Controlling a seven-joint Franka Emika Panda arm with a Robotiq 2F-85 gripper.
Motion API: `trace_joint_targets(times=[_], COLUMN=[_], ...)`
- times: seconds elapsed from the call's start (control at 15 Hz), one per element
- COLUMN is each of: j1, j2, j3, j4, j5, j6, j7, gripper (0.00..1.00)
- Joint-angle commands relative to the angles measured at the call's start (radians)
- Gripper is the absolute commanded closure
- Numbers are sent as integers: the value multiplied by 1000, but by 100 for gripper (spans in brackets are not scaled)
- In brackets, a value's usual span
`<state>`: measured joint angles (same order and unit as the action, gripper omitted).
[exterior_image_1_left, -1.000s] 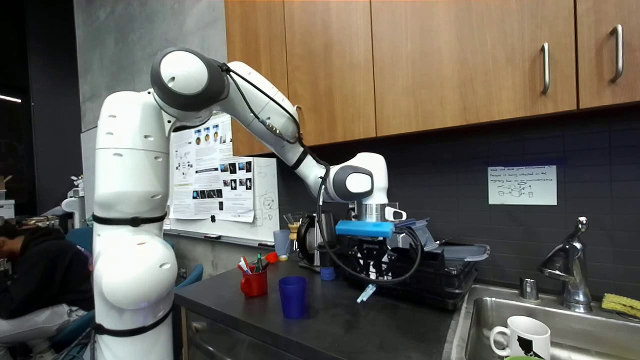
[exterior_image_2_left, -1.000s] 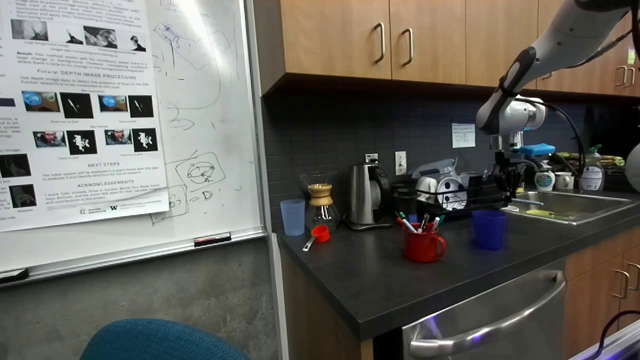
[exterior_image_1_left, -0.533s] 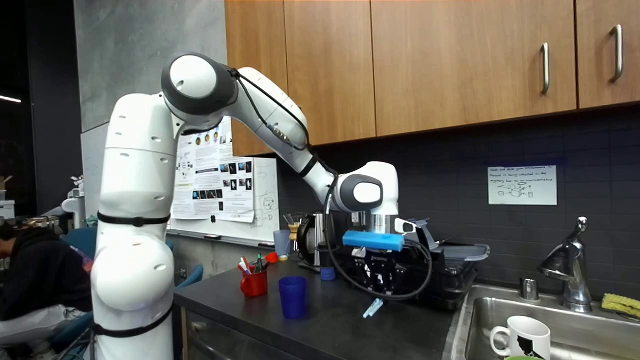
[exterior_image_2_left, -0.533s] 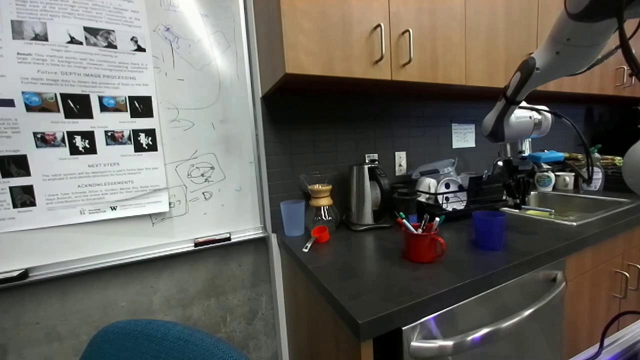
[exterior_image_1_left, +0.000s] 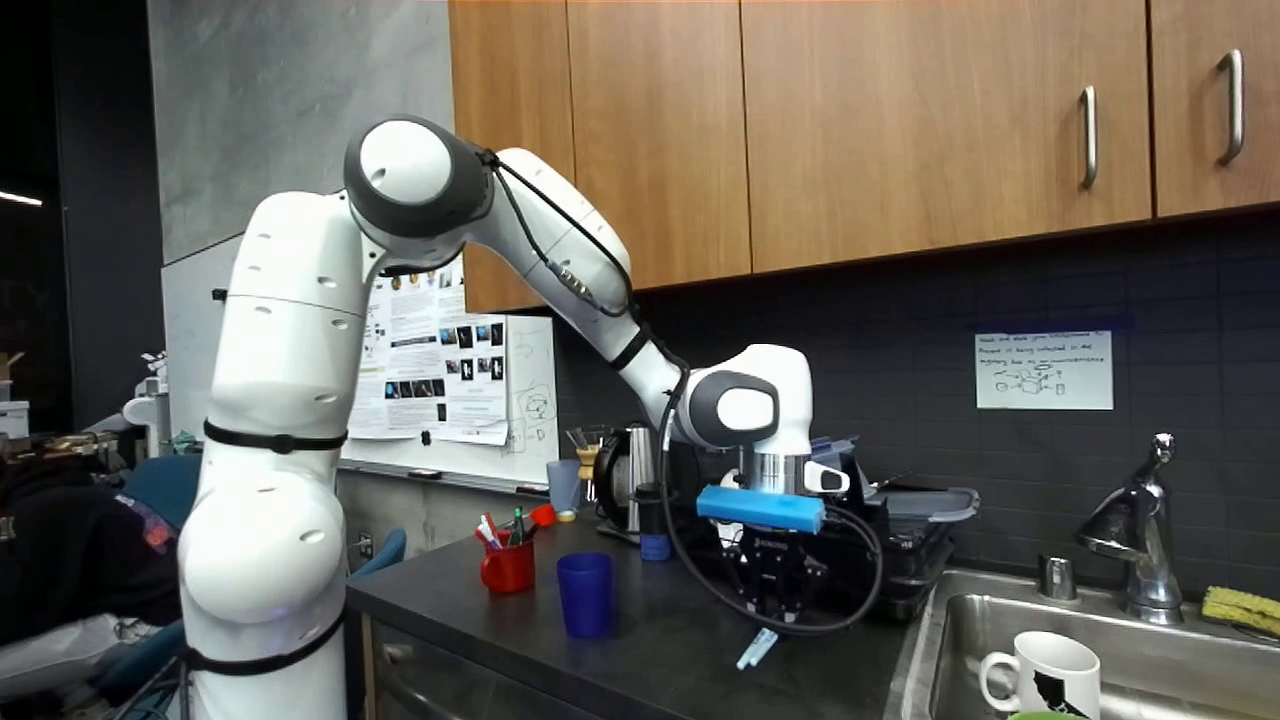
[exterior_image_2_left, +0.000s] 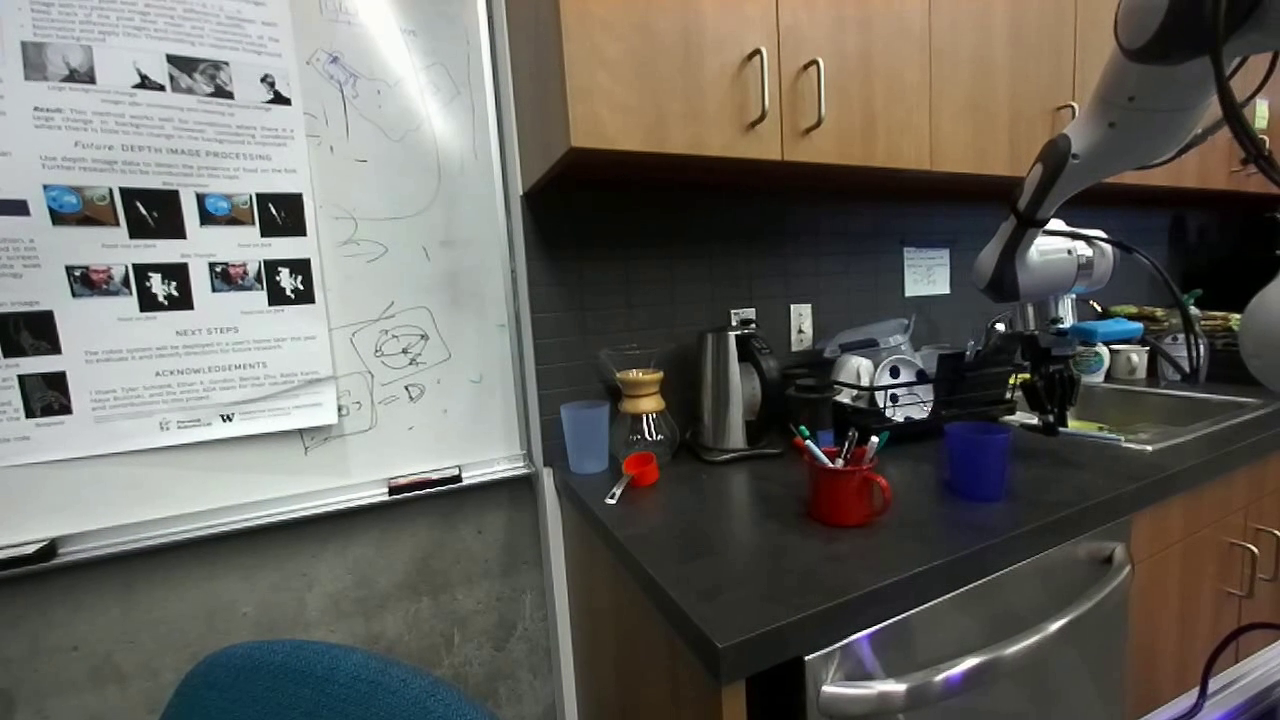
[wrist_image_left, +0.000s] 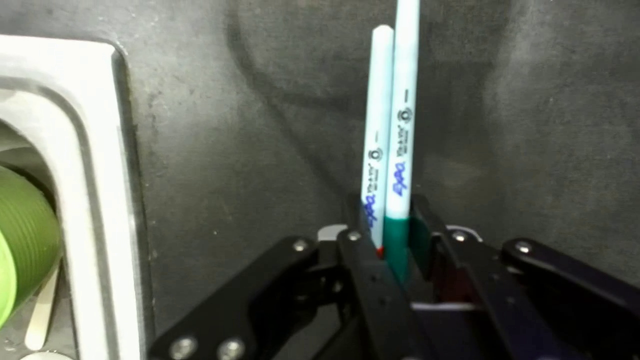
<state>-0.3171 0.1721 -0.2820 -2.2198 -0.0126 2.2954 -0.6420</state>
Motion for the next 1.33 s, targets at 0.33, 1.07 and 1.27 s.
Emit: trace_joint_targets(times=[0.33,1.07,1.27], j1=[-22,-26,-24], j2=[14,-4,-6], j3=[15,14,15], j4=[-17,-15,-16], j5=[4,10,8], j6=[10,5,3], j7=[-51,-84,-84], gripper=[94,0,0])
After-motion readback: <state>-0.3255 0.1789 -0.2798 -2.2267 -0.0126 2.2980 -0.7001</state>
